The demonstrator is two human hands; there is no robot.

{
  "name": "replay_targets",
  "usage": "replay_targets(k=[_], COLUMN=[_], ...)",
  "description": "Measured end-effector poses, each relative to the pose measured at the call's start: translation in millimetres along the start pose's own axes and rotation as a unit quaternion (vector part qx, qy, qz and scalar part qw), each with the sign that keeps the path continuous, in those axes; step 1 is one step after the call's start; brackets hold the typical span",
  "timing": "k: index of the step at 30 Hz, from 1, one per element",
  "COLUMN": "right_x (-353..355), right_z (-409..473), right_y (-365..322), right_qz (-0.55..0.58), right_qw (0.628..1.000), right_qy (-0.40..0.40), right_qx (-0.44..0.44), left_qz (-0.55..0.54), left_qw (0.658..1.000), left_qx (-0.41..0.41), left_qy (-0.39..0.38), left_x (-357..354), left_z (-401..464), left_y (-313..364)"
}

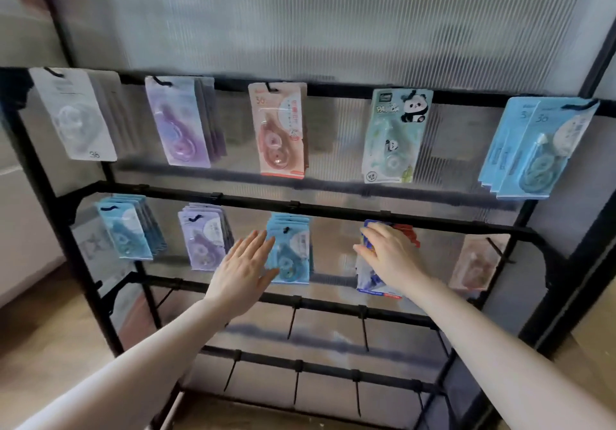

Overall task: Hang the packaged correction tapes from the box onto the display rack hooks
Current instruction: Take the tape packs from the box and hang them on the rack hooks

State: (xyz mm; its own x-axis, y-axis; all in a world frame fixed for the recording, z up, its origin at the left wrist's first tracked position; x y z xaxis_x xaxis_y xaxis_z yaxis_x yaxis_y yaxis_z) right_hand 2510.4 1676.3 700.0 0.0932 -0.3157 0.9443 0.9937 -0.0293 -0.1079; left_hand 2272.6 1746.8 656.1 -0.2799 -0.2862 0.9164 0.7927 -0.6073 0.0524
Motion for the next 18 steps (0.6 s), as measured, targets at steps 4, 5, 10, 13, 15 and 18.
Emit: replay_targets(k=[4, 5, 10, 13, 15, 18], right_x=[-21.2, -27.4, -77.5, -116.1, -142.2, -183.0], right_z=[0.1, 0.3, -7.8, -19.0, -26.4, -41.4], right_y=[-39.1, -48.5, -87.6, -101.1, -107.6, -115.5], right_qz=[-0.015, -0.022, -0.040, -0.040, -0.030, -0.009], right_qw=[0.999, 0.999, 0.995, 0.991, 0.988, 0.983], right_qy=[-0.016, -0.021, -0.053, -0.081, -0.099, -0.131], right_qx=[-0.028, -0.034, -0.074, -0.103, -0.114, -0.127], left_qz=[-0.013, -0.016, -0.006, -0.018, -0.026, -0.047], left_qw=[1.000, 1.000, 0.998, 0.997, 0.996, 0.995], left_qx=[-0.009, -0.013, -0.039, -0.039, -0.034, -0.022], left_qy=[-0.003, -0.007, -0.045, -0.060, -0.077, -0.090], left_x=[0.6, -0.7, -23.4, -40.0, -54.8, -86.7], left_z=[-16.6, -20.7, -41.2, -57.5, -71.1, -93.5], left_y=[-40.4, -52.1, -106.3, -131.1, -144.2, -161.1])
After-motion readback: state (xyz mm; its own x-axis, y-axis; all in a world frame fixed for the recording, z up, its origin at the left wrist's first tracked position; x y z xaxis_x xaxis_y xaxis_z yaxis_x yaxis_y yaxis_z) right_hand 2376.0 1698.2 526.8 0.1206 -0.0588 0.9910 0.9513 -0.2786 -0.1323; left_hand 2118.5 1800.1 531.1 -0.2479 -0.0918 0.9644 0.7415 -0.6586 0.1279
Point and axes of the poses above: each hand's wrist, its own z-axis towards the middle knuckle, its own x-axis out of the back of the hand, y = z × x, the point moved 5 cm from there along z, towards the middle knuckle, and after that the axes turned 1 degree about -y, right-handed, at the moved point
